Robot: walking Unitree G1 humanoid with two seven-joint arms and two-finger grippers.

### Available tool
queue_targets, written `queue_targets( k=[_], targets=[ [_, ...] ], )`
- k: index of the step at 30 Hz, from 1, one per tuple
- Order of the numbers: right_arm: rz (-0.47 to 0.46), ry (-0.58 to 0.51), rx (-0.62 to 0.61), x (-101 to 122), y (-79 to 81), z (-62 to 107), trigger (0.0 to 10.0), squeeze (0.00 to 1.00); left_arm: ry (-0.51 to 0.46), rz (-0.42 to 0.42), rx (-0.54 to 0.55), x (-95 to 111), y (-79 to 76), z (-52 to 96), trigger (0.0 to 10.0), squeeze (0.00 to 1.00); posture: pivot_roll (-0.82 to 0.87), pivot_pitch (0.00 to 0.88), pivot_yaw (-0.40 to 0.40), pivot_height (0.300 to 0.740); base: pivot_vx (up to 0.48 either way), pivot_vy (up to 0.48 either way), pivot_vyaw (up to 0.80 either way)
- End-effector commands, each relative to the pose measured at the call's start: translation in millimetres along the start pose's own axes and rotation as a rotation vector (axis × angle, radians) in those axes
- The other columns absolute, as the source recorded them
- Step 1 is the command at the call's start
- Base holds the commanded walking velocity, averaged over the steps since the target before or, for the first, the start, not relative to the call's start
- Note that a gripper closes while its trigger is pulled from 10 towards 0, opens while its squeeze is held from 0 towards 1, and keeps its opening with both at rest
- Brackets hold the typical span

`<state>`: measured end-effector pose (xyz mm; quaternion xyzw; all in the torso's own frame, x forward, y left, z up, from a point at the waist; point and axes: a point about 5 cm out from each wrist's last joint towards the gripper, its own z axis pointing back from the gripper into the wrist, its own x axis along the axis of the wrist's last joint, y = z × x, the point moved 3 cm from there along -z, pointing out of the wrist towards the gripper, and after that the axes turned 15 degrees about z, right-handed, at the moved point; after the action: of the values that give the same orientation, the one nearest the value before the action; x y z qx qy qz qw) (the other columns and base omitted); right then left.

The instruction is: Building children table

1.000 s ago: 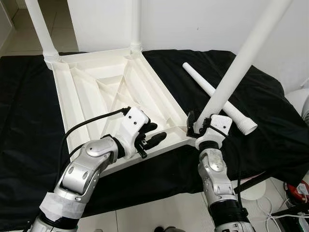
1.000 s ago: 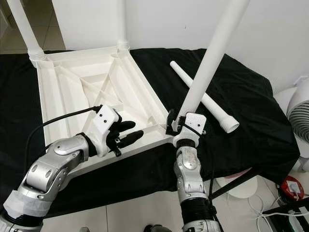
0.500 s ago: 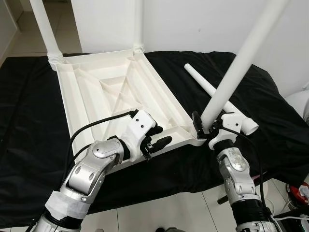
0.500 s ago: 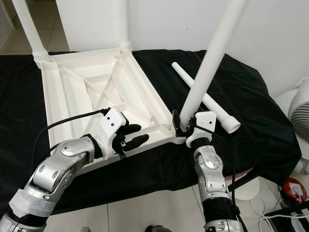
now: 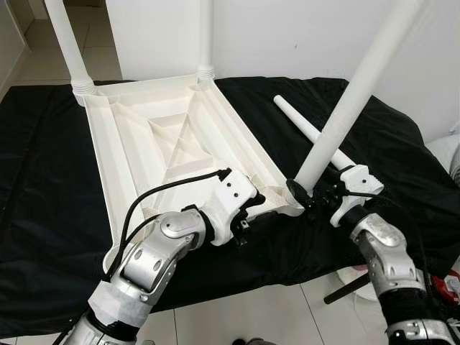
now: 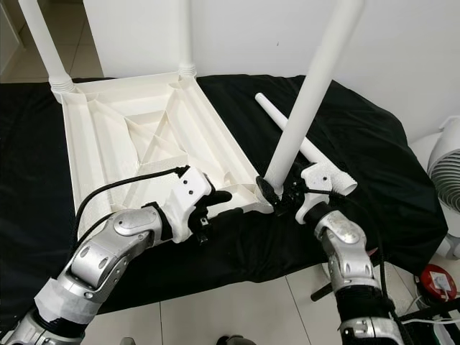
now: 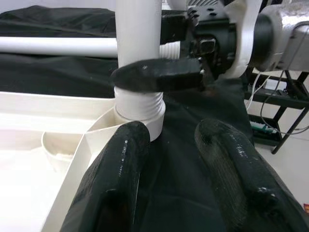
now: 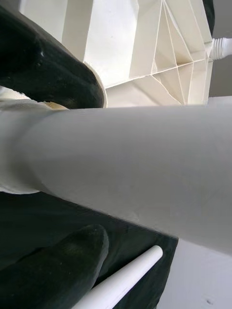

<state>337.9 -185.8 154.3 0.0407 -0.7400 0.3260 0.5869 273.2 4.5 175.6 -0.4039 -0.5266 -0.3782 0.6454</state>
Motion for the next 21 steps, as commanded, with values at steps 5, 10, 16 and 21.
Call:
queue_targets(
  k=[5,10,16,21],
  targets=[
    [-0.018,0.02,0.079,-6,2.6,-3.1,6.1,0.0,0.004,-0.011,-0.009,0,-4.6,-6.1,10.0,0.0,0.06,0.088,-0.071,0.74,0.0,0.0,0.0],
    [-0.016,0.027,0.13,-10,4.5,-12.6,3.1,0.0,0.006,-0.023,-0.025,3,-7.7,-7.8,10.0,0.0,0.07,0.09,-0.073,0.74,0.0,0.0,0.0],
    [-0.054,0.019,0.159,-13,13.3,-21.0,0.0,0.0,-0.006,-0.039,-0.013,6,-6.3,-11.1,10.0,0.0,0.08,0.084,-0.086,0.74,0.0,0.0,0.0],
    [-0.072,0.02,0.175,-16,20.0,-24.5,0.0,0.0,-0.015,-0.04,0.019,7,-2.1,-12.7,10.0,0.0,0.09,0.076,-0.086,0.74,0.0,0.0,0.0]
  ],
)
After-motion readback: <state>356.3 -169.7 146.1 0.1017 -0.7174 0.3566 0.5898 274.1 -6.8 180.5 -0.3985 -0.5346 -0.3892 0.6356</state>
